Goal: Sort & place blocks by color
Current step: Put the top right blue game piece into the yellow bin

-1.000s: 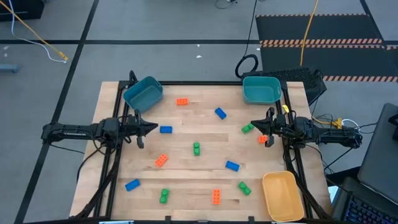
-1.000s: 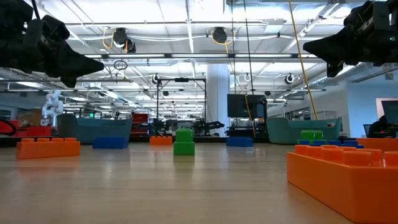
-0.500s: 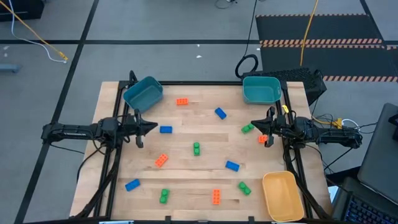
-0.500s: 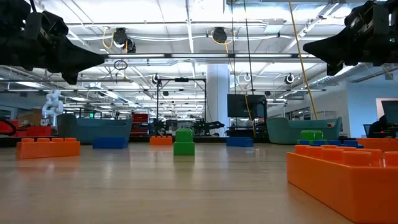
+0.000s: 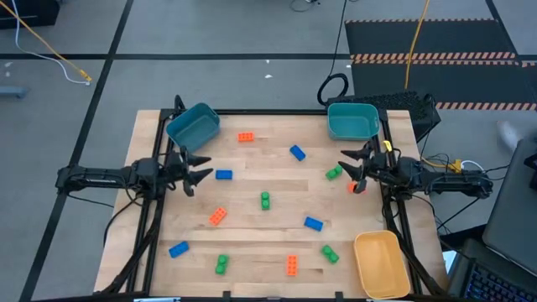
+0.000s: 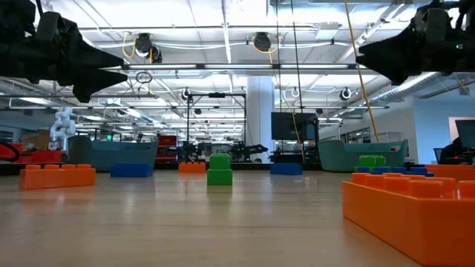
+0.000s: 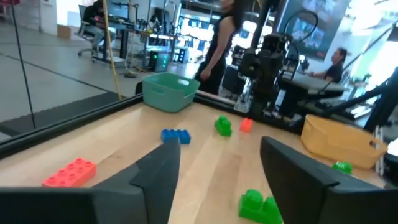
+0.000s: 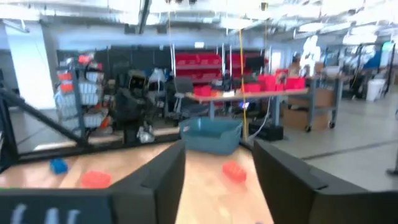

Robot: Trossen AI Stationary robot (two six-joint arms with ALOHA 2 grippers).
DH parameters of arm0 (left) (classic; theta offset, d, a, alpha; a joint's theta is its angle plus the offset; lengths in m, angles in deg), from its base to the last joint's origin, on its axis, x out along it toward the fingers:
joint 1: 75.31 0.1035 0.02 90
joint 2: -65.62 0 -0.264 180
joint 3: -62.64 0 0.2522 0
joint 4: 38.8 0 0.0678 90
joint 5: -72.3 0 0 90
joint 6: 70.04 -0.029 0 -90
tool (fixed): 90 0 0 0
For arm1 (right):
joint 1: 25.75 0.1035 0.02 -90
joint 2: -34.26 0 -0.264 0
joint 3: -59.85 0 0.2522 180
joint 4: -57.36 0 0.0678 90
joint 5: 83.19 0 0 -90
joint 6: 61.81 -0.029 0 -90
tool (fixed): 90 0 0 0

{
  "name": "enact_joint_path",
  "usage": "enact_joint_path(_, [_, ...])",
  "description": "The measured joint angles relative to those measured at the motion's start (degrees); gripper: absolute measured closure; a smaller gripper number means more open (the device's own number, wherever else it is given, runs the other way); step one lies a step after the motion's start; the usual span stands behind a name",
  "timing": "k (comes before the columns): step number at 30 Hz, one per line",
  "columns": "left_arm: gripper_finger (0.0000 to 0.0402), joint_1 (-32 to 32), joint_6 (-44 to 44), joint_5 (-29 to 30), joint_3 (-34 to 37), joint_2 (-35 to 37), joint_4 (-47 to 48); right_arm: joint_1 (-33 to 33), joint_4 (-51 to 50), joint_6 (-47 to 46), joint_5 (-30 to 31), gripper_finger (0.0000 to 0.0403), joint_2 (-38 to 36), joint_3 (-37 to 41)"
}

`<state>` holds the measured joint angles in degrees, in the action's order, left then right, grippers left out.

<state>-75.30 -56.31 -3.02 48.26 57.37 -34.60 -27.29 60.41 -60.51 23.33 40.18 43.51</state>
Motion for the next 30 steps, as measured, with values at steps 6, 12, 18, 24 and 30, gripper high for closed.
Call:
enact_joint_path(6, [0.0173,0.0,-0.5,2.7,-3.1,-2.4,1.3,0.0,-0.5,3.2,2.4,0.0189,6.7,-3.8])
enact_joint_path(12, [0.0191,0.0,0.0,5.5,-11.8,-13.1,9.5,-1.1,-3.3,4.5,4.7,0.0189,17.3,-9.8])
enact_joint_path(18, [0.0194,0.0,0.5,5.6,-23.3,-29.8,18.8,-2.2,-9.2,0.7,4.4,0.0189,28.1,-14.1])
enact_joint_path(24, [0.0194,0.0,-3.9,4.4,-32.9,-42.5,20.8,-2.1,-11.4,-6.2,-2.1,0.0189,35.3,-13.9])
enact_joint_path(30, [0.0195,-0.5,-8.8,4.4,-37.4,-48.8,20.3,-2.1,-8.0,-3.1,-9.1,0.0189,37.5,-11.3])
